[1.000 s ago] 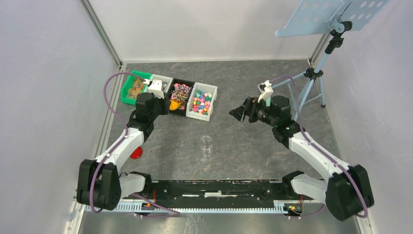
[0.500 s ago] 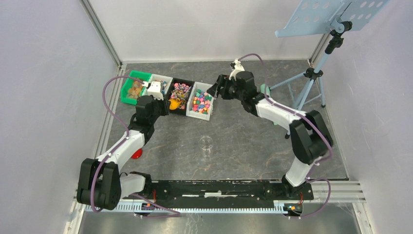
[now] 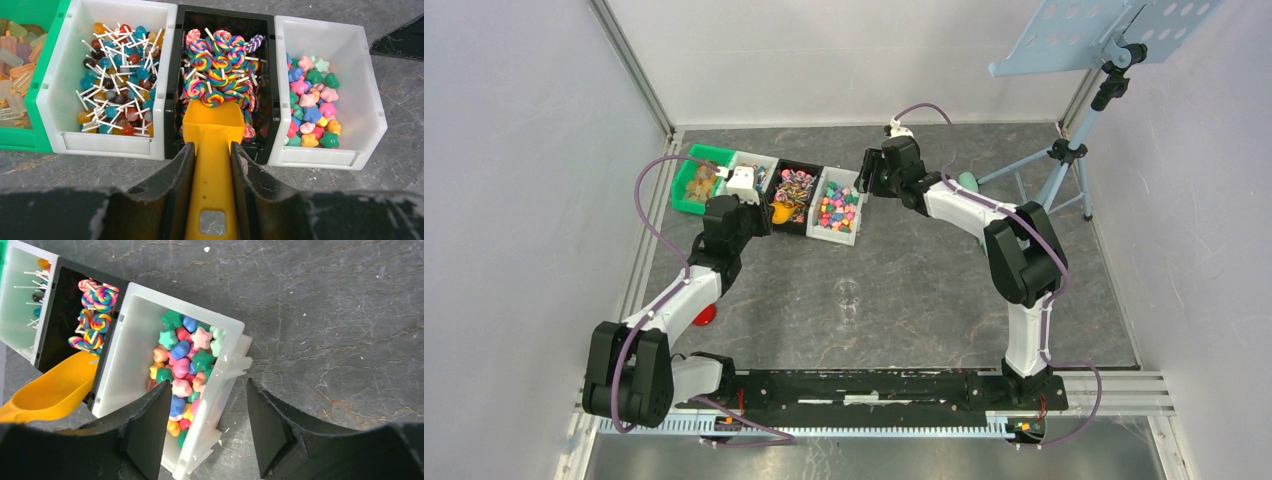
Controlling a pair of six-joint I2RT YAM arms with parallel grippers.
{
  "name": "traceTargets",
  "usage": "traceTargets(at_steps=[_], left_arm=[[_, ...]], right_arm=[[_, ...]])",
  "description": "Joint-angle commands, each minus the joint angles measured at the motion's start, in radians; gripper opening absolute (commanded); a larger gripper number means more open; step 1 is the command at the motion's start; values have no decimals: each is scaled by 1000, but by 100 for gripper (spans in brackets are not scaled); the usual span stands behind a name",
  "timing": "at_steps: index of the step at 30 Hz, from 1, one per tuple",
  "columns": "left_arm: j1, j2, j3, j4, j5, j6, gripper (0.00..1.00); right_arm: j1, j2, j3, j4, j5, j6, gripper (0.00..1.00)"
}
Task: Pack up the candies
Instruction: Scoop the fake candies from the storage box.
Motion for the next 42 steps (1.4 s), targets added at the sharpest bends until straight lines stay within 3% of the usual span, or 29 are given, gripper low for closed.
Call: traceTargets(at_steps=[1, 8, 14, 23, 30, 42], left_arm=[[17, 33, -13, -72, -55, -20, 2], [16, 65, -8, -13, -57, -94, 2], [-3, 72, -23, 40, -88, -154, 2], [-85, 78, -57, 106, -187, -238, 2], [-156, 102, -129, 197, -289, -319, 2], [-184, 131, -188, 313, -456, -280, 2]], right_arm=[[2, 51, 37, 42, -22, 25, 60], [4, 99, 29, 47, -85, 75, 47], [7, 90, -39, 97, -109, 98, 21], [17, 75, -79, 121, -146, 119, 1], [18, 49, -119, 125, -168, 110, 0], [18, 1, -207, 198, -219, 81, 0]])
